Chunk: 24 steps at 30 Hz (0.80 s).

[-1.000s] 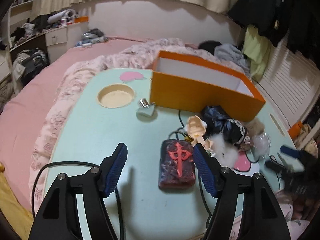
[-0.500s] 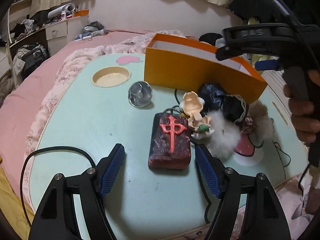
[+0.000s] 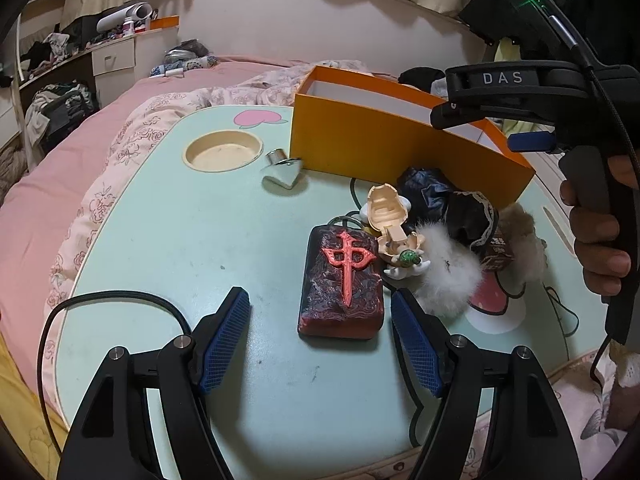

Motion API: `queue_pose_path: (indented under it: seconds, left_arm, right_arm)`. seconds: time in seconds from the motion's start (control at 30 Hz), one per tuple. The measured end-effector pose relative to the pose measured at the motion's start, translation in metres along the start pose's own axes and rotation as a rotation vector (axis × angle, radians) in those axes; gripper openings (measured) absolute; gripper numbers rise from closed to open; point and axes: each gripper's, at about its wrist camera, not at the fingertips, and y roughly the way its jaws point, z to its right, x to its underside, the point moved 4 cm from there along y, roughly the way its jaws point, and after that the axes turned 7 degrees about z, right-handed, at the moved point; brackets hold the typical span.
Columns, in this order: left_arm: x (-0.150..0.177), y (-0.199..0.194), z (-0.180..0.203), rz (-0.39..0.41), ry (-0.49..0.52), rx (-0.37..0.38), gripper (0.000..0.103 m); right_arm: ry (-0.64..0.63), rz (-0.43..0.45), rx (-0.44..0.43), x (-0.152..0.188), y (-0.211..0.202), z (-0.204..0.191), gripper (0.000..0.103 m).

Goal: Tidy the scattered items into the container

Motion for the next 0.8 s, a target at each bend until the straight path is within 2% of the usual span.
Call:
queue_pose_path:
  seconds: [0.07, 0.17, 0.23, 0.3, 0.37, 0.43, 0.5, 0.6, 0.7, 0.77, 0.8]
  left_arm:
    - [-0.002, -0.007, -0.003, 0.043, -0.024, 0.019, 0.074]
    - [-0.005, -0.021, -0.011, 0.122, -0.073, 0.052, 0.074]
    - [-0.006, -0.023, -0.014, 0.134, -0.092, 0.065, 0.074]
    - [-0.005, -0.019, -0.015, 0.117, -0.101, 0.068, 0.074]
    - [-0.004, -0.017, -0.015, 0.109, -0.107, 0.071, 0.074]
    - [-0.005, -0.020, -0.016, 0.121, -0.114, 0.083, 0.074]
    - [-0.004, -0.024, -0.017, 0.131, -0.121, 0.088, 0.074]
    - [-0.003, -0.024, -0.020, 0.128, -0.135, 0.096, 0.074]
    - [-0.003, -0.022, -0.023, 0.120, -0.157, 0.108, 0.074]
    - [-0.003, -0.023, -0.025, 0.118, -0.171, 0.113, 0.074]
    - [-0.003, -0.023, -0.026, 0.119, -0.176, 0.116, 0.074]
  right_arm:
    - [-0.001, -0.004, -0.081, -0.007, -0.002, -0.003, 0.101]
    - [0.057, -0.043, -0.285, -0.030, -0.001, -0.011, 0.101]
    - [0.100, -0.154, -0.414, -0.045, 0.014, -0.024, 0.098]
    - [0.097, -0.265, -0.484, -0.054, 0.032, -0.039, 0.087]
    - [0.075, -0.363, -0.472, -0.058, 0.055, -0.052, 0.083]
    - [0.044, -0.415, -0.413, -0.059, 0.075, -0.060, 0.082]
    - [-0.003, -0.463, -0.400, -0.054, 0.089, -0.071, 0.079]
    - [-0.075, -0.537, -0.398, -0.036, 0.103, -0.085, 0.066]
    - [-0.067, -0.537, -0.421, -0.028, 0.111, -0.085, 0.067]
    - [-0.120, -0.502, -0.372, -0.030, 0.110, -0.082, 0.045]
    - [-0.146, -0.486, -0.351, -0.030, 0.110, -0.080, 0.045]
